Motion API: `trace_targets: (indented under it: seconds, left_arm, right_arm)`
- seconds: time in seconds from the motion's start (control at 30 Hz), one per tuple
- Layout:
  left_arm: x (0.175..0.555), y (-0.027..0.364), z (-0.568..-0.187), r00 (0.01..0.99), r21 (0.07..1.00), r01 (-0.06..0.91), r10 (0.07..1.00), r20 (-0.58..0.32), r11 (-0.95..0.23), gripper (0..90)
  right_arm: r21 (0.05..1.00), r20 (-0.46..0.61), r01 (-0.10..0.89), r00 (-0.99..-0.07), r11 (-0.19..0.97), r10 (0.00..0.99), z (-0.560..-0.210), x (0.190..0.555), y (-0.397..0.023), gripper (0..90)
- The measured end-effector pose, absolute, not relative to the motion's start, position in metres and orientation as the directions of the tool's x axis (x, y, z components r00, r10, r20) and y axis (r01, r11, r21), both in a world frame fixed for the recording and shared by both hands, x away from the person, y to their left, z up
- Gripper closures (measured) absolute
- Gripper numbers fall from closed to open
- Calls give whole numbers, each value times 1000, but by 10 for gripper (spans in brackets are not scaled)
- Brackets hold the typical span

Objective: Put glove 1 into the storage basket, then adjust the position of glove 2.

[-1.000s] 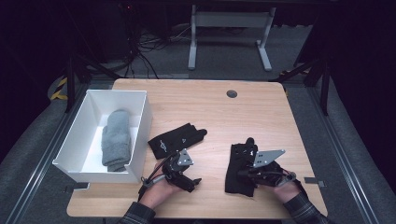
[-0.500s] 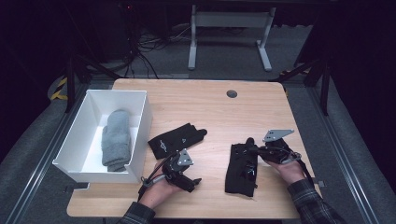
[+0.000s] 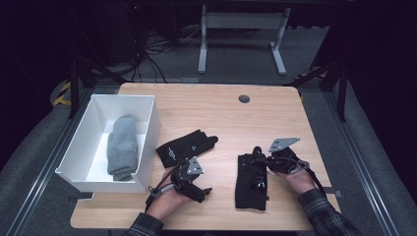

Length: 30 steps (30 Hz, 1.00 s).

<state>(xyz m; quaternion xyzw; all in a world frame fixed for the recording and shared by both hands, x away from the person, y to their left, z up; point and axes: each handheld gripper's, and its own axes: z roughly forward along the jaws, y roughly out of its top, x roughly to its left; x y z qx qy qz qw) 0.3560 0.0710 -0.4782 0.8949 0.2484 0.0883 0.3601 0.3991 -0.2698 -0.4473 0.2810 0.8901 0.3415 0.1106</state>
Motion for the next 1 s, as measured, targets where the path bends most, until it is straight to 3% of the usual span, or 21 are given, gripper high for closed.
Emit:
trace_targets:
  seconds: [0.3, 0.6, 0.67, 0.7, 0.77, 0.87, 1.0]
  left_arm:
    - [356, 71, -478, 861, 688, 381, 508, -21, -617, 2]
    - [356, 71, -478, 860, 687, 383, 509, -22, -617, 2]
    - [356, 71, -478, 860, 687, 383, 509, -22, -617, 2]
    - [356, 71, -478, 861, 688, 381, 509, -21, -617, 1]
    - [356, 71, -478, 861, 688, 381, 509, -21, -617, 1]
    - [356, 71, -478, 860, 688, 382, 510, -21, -617, 2]
    - [356, 71, -478, 860, 688, 382, 509, -21, -617, 4]
  right_arm:
    - [683, -4, 404, -831, 609, 556, -445, 394, -265, 896]
    - [736, 21, 439, -776, 516, 630, -437, 388, -292, 573]
    - [734, 21, 444, -771, 513, 637, -438, 386, -296, 544]
    - [727, 17, 462, -752, 508, 659, -440, 383, -304, 468]
    - [728, 15, 465, -746, 504, 666, -441, 381, -308, 445]
    - [724, -8, 479, -713, 495, 701, -445, 373, -320, 322]
    - [723, -11, 503, -677, 474, 736, -452, 366, -334, 239]
